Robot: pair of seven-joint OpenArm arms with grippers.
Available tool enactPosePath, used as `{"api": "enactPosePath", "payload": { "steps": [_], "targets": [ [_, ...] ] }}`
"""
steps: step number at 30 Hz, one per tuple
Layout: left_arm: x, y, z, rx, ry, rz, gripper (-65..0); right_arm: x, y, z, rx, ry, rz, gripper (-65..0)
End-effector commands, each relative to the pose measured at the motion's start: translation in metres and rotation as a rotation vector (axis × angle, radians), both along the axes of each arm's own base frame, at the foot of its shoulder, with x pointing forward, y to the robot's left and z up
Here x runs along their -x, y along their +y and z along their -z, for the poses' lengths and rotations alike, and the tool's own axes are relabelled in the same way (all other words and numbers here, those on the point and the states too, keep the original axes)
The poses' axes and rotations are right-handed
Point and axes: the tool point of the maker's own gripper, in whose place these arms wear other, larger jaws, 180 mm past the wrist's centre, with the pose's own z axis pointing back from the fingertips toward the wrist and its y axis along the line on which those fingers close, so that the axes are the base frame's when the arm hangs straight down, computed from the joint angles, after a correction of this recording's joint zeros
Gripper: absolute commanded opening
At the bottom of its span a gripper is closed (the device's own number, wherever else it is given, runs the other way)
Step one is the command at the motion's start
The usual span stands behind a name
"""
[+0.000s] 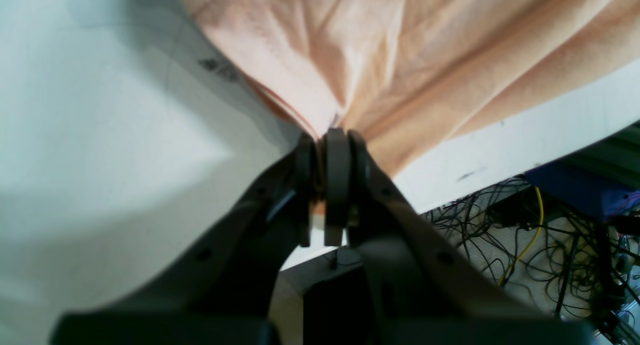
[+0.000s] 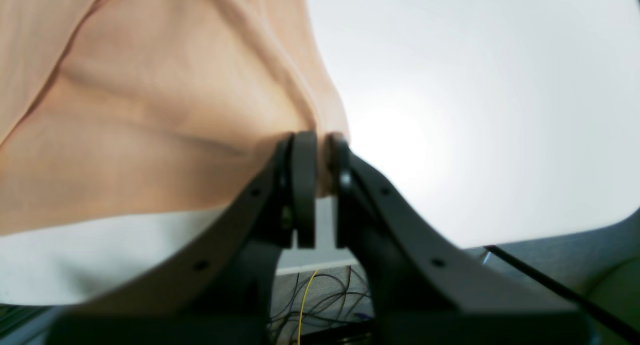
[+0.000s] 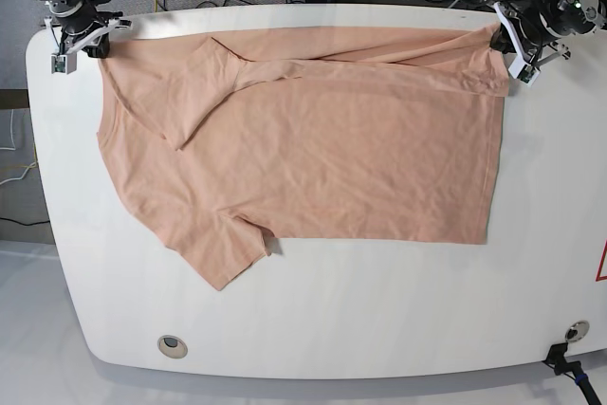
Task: Fold the T-shirt properly
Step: 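Regrasp the shirt's collar-side corners with both grippers and tug them outward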
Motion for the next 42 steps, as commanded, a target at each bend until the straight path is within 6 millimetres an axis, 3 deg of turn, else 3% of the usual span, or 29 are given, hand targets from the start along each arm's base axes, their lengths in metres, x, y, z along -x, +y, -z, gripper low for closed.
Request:
{"api": "enactPosePath", "payload": {
  "steps": [1, 16, 25, 35, 36, 37, 40, 42],
  "targets": [
    [0.015, 0.016, 0.006, -0.08, 0.075, 0.003, -65.0, -0.003, -0.001, -0.007, 0.011, -0.028, -0.002, -65.0],
    [0.02, 0.033, 0.005, -0.155, 0.104, 0.024, -65.0, 0.037, 0.002, 0.006, 0.003, 0.066, 0.003, -65.0],
    [0.036, 0.038, 0.007, -0.168, 0.143, 0.033, -65.0, 0.038, 0.002, 0.007, 0.004, 0.069, 0.002, -65.0],
    [0.035, 0.038, 0.007, -0.168, 0.141, 0.033, -65.0, 0.036, 0.002, 0.006, 0.004, 0.066, 0.001, -65.0],
    [0.034, 0.037, 0.007, -0.169, 0.14, 0.035, -62.4, 0.036, 0.002, 0.006, 0.004, 0.066, 0.001, -65.0],
    [0.034, 0.037, 0.006, -0.17, 0.138, 0.037, -55.9, 0.036, 0.002, 0.006, 0.004, 0.066, 0.001, -63.1],
    [0.03, 0.043, 0.001, -0.23, 0.13, 0.06, -36.0, 0.036, 0.001, 0.005, 0.007, 0.064, -0.003, -45.5],
    [0.027, 0.045, -0.003, -0.264, 0.12, 0.075, -31.4, 0.035, 0.001, 0.005, 0.008, 0.063, -0.003, -37.5]
  ]
}}
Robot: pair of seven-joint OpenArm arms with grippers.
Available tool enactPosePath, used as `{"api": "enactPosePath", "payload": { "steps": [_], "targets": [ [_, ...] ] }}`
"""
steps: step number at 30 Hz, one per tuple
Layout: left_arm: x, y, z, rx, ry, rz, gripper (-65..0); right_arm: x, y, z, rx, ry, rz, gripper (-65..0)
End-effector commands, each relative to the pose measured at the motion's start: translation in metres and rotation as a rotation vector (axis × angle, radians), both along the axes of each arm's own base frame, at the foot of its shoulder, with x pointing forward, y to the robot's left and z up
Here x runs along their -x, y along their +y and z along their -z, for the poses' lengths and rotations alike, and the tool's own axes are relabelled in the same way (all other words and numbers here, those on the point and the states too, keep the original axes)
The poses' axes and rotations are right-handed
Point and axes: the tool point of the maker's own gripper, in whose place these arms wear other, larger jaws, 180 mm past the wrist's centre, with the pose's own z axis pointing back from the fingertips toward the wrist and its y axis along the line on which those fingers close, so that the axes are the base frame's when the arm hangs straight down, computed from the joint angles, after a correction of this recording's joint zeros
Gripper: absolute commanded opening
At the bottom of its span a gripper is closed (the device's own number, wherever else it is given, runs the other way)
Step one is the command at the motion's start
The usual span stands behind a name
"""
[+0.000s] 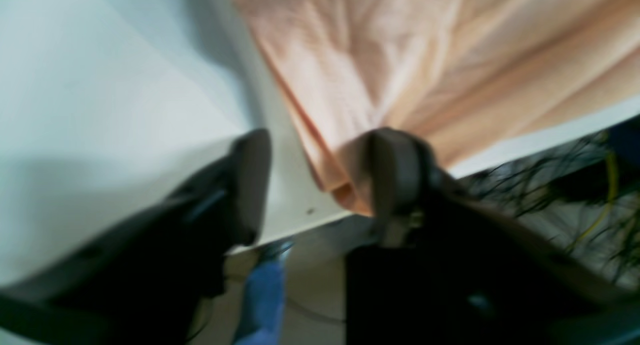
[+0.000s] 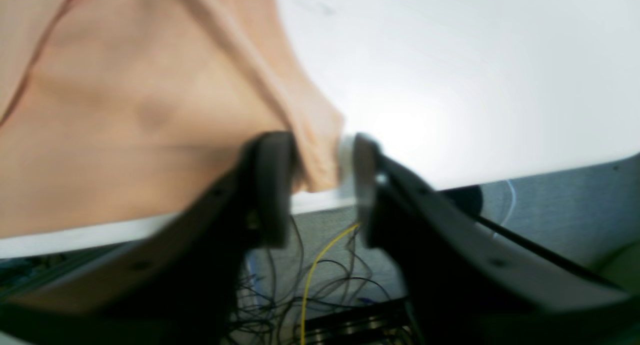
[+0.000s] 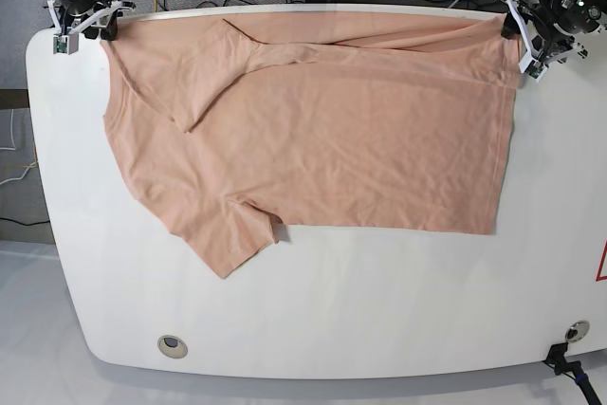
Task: Fold the T-shirt properly
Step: 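Regrasp the shirt's collar-side corners with both grippers and tug them outward, then release the corners and move both grippers out over the shirt's hem side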
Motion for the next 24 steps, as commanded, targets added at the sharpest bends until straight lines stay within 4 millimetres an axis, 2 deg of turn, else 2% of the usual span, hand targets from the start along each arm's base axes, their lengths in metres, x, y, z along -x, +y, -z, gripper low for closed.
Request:
{"api": "enactPosePath", "payload": {
  "steps": [1, 3, 8, 14, 16, 24],
  "targets": [
    [0.013, 0.013, 0.001, -0.082, 0.064, 0.016, -31.4, 0.003, -0.004, -0.003, 0.019, 0.02, -0.012, -35.0],
    [0.012, 0.013, 0.0, -0.086, 0.062, 0.018, -31.4, 0.001, -0.005, -0.005, 0.026, 0.015, -0.017, -33.6],
    [0.001, 0.014, -0.004, -0.09, 0.035, 0.02, -31.4, -0.013, -0.005, -0.026, 0.079, -0.024, -0.051, -33.2],
    [-0.02, 0.009, -0.02, -0.103, -0.035, 0.046, -31.4, -0.022, -0.004, -0.045, 0.134, 0.013, -0.085, -33.2],
    [-0.032, 0.011, -0.028, -0.116, -0.065, 0.057, -31.4, -0.032, -0.004, -0.056, 0.163, -0.008, -0.097, -33.2],
    [-0.08, 0.013, -0.054, -0.131, -0.195, 0.056, -31.4, -0.066, 0.002, -0.067, 0.164, -0.047, -0.11, -33.2]
  ]
}}
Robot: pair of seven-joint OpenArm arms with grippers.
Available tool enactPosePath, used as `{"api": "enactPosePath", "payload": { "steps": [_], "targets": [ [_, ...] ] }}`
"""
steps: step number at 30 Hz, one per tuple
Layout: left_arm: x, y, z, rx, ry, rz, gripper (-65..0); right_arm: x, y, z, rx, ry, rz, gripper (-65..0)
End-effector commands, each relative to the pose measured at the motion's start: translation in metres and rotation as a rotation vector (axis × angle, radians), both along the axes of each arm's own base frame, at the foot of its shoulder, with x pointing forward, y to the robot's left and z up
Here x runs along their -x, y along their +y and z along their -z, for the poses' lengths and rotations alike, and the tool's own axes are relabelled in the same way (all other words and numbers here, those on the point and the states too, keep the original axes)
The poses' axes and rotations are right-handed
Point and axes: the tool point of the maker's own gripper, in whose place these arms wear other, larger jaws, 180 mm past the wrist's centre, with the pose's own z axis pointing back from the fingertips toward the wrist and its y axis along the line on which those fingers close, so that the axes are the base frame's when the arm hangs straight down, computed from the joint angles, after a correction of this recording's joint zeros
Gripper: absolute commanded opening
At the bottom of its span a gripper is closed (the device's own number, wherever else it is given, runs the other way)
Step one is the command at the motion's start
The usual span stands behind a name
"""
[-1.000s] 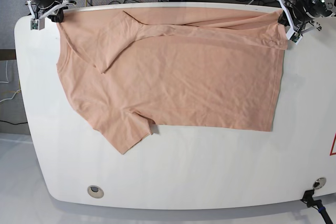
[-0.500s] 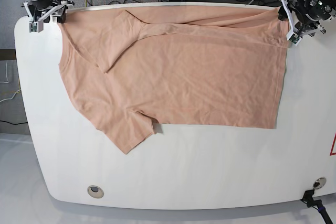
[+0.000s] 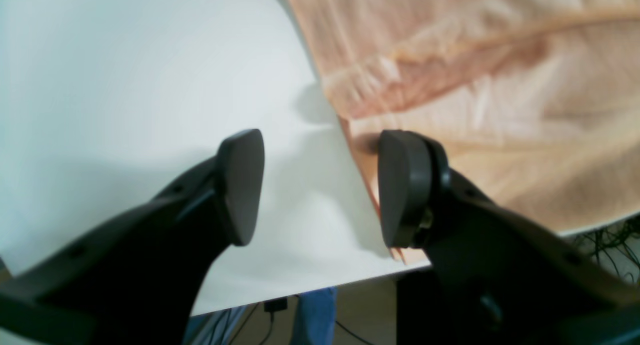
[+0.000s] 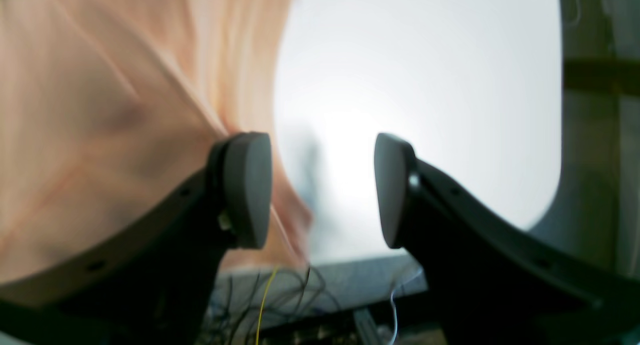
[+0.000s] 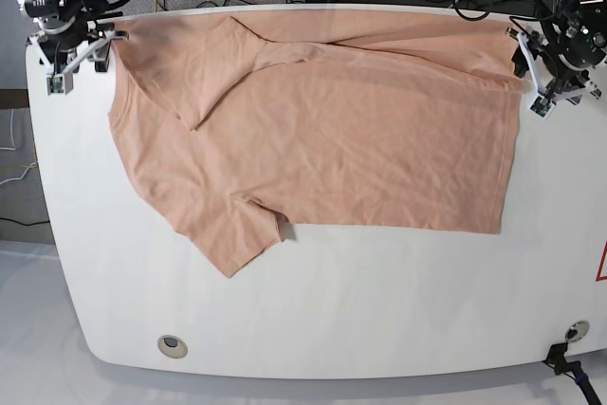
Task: Fold the T-shirt properly
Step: 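Release the corners and move both grippers out over the shirt's hem side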
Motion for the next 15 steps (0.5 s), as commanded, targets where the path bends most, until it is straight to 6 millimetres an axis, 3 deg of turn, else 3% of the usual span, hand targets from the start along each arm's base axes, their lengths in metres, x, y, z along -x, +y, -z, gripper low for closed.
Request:
{"api": "enactPosePath", "payload": {
  "steps": [1, 8, 15],
  "targets": [
    [-0.017, 0.004, -0.016, -0.021, -0.057, 0.013, -31.4, -0.017, 0.002, -0.011, 0.023, -0.037, -0.036, -33.2],
    [-0.056, 0.008, -0.042, -0.035, -0.155, 0.0, -31.4, -0.053, 0.024, -0.011, 0.053, -0.042, -0.123, -33.3],
    [-0.094, 0.013, -0.057, -0.005, -0.232, -0.033, -31.4, -0.096, 0.024, -0.006, -0.02, -0.092, -0.097, -33.2]
  ]
}}
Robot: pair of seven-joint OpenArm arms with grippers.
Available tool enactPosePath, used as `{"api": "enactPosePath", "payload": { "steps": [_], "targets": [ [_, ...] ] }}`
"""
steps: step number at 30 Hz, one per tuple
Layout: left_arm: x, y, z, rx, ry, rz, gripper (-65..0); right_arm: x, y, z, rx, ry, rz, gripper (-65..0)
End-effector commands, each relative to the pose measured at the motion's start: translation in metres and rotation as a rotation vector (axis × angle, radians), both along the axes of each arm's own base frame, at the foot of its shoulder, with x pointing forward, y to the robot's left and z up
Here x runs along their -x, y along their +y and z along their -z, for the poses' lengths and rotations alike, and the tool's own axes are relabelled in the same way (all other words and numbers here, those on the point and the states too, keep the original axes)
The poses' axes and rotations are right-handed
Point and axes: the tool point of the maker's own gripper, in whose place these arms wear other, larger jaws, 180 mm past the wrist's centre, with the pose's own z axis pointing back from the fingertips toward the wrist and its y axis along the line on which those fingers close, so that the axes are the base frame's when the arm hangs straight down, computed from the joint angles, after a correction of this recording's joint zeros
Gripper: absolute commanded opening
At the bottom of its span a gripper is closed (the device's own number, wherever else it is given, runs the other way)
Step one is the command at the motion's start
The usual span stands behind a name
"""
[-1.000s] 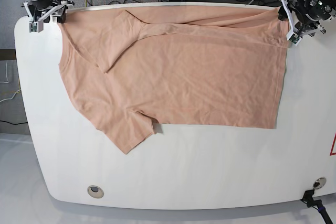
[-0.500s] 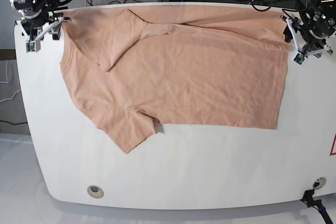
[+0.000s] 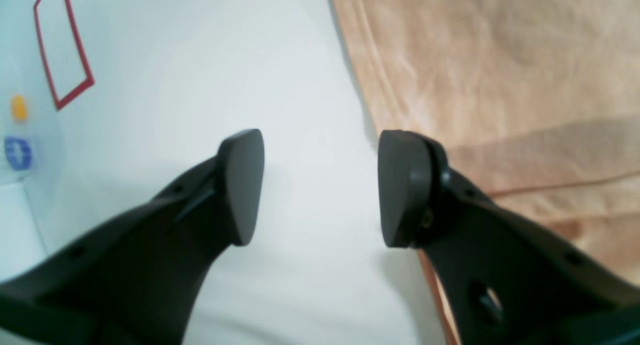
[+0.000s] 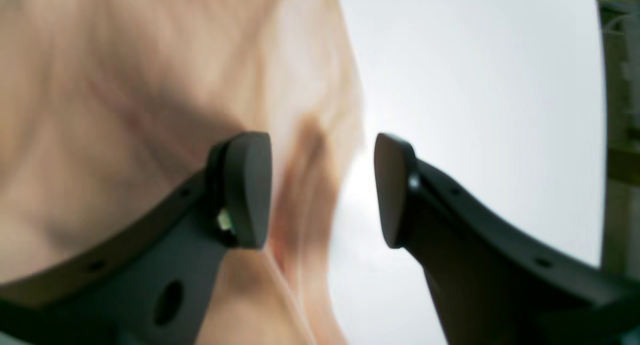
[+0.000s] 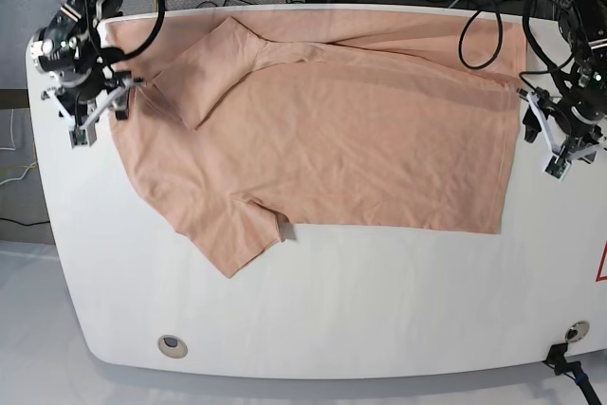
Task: Fold the T-shirt properly
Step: 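Release the corners and move both grippers out over the shirt's hem side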
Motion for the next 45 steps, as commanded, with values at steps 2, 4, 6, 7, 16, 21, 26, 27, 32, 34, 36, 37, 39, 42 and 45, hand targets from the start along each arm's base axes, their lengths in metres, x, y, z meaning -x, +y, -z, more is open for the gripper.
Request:
{"api": "enactPosePath", "payload": {
  "steps": [2, 4, 6, 7, 16, 21, 26, 27, 32, 34, 36, 37, 39, 42, 45],
  "targets": [
    [-0.019, 0.01, -0.011, 0.006, -0.04, -0.022, -31.4, -0.029, -0.006, -0.009, -0.022, -0.061, 0.008, -33.2],
    [-0.032, 0.014, -0.013, 0.029, -0.056, -0.04, -31.4, -0.042, -0.008, -0.009, -0.037, -0.066, 0.016, -33.2],
    [-0.044, 0.017, -0.013, 0.062, -0.072, -0.055, -31.4, -0.056, -0.009, -0.008, -0.055, -0.07, 0.021, -33.2],
    [-0.052, 0.018, -0.013, 0.084, -0.087, -0.062, -31.4, -0.064, -0.007, -0.008, -0.074, -0.077, 0.022, -33.2],
    [-0.101, -0.005, 0.012, 0.259, -0.094, -0.042, -31.4, -0.125, 0.006, -0.014, -0.151, -0.117, -0.041, -33.2],
    [-0.119, -0.013, 0.024, 0.343, -0.109, -0.042, -31.4, -0.147, 0.011, -0.005, -0.205, -0.129, -0.065, -33.2],
    [-0.131, -0.015, 0.031, 0.419, -0.142, -0.062, -31.4, -0.159, 0.009, 0.004, -0.257, -0.142, -0.058, -33.3],
    [-0.133, -0.015, 0.033, 0.435, -0.143, -0.071, -31.4, -0.161, 0.005, 0.003, -0.258, -0.148, -0.052, -33.3],
    [-0.138, -0.015, 0.041, 0.48, -0.147, -0.091, -31.4, -0.172, -0.006, 0.007, -0.31, -0.177, -0.018, -33.2],
    [-0.141, -0.022, 0.041, 0.472, -0.139, -0.067, -31.4, -0.176, -0.007, 0.01, -0.332, -0.172, -0.008, -33.2],
    [-0.142, -0.027, 0.042, 0.467, -0.127, -0.049, -31.4, -0.176, -0.008, 0.013, -0.344, -0.163, -0.002, -33.2],
    [-0.143, -0.027, 0.041, 0.467, -0.128, -0.048, -31.4, -0.175, -0.006, 0.014, -0.348, -0.161, -0.002, -33.2],
    [-0.143, -0.027, 0.041, 0.466, -0.13, -0.048, -31.4, -0.175, -0.004, 0.016, -0.353, -0.159, -0.003, -33.2],
    [-0.144, -0.027, 0.04, 0.466, -0.131, -0.047, -31.4, -0.175, 0.005, 0.02, -0.37, -0.156, -0.008, -33.2],
    [-0.145, -0.028, 0.04, 0.469, -0.139, -0.046, -31.4, -0.174, 0.014, 0.025, -0.385, -0.148, -0.013, -33.2]
  ]
}}
